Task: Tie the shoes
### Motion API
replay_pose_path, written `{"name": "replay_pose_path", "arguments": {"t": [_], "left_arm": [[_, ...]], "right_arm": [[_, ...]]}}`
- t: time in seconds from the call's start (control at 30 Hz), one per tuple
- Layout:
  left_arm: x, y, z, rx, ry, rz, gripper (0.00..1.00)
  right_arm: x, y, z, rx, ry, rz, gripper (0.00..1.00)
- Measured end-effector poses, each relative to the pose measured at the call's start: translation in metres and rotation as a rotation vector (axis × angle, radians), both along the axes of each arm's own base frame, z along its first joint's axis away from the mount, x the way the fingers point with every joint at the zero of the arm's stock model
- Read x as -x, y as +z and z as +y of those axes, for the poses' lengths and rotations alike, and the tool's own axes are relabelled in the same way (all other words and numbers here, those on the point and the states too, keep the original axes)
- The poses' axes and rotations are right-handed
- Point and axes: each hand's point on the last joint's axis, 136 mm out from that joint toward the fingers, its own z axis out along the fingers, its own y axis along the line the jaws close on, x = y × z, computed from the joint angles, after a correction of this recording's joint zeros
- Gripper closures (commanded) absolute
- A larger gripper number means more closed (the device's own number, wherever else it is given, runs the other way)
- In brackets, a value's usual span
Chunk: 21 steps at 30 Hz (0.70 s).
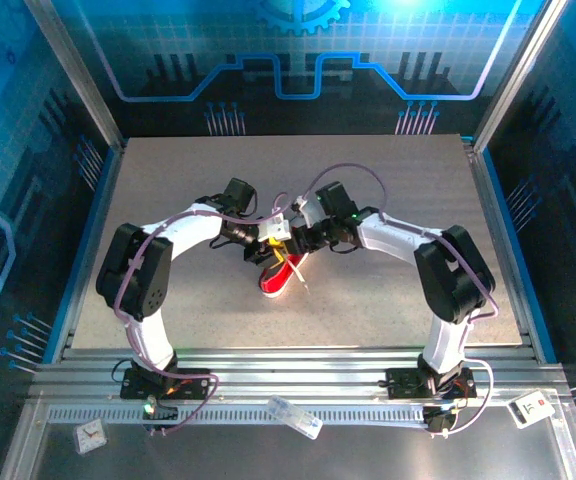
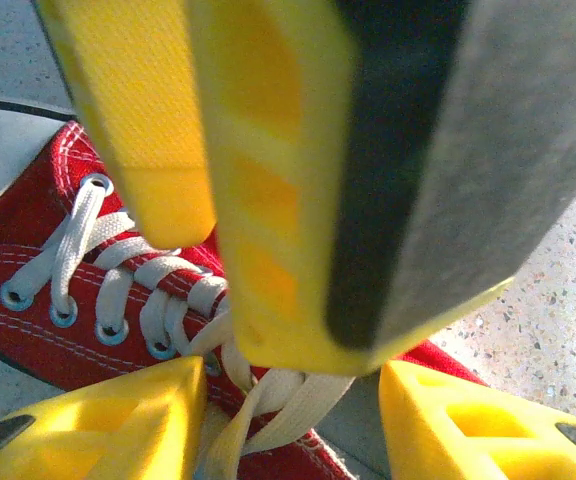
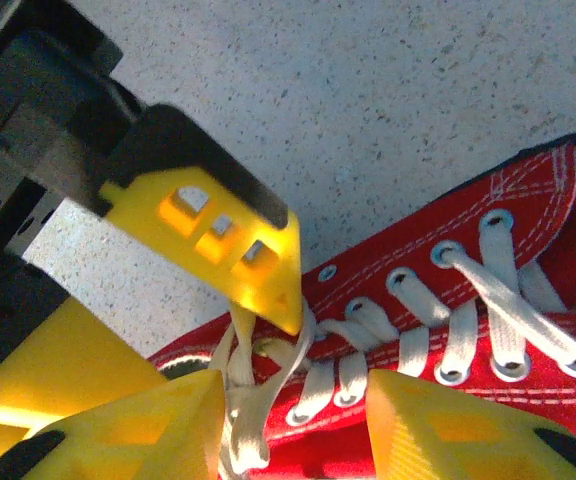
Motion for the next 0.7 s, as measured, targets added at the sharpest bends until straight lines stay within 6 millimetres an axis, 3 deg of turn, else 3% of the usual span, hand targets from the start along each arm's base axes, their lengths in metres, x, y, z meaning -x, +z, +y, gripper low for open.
{"name": "replay_pose_path", "arguments": {"t": [0.27,0.47,0.7], "left_arm": [[-0.003,0.003,0.001,0.009,0.013,-0.014,0.50],[-0.005,0.003,0.002,0.011,0.027,-0.010,0.49],[-0.007,0.005,0.002,0.016,0.030,-0.022,0.47]], "right_arm": [[0.005,-0.008,0.001,0.029,0.016,0.035,0.61],[0.009,-0.010,0.004,0.043,0.037,0.026,0.90],[0.008,0.004,0.004,0.016,0.044,-0.035,0.95]]}}
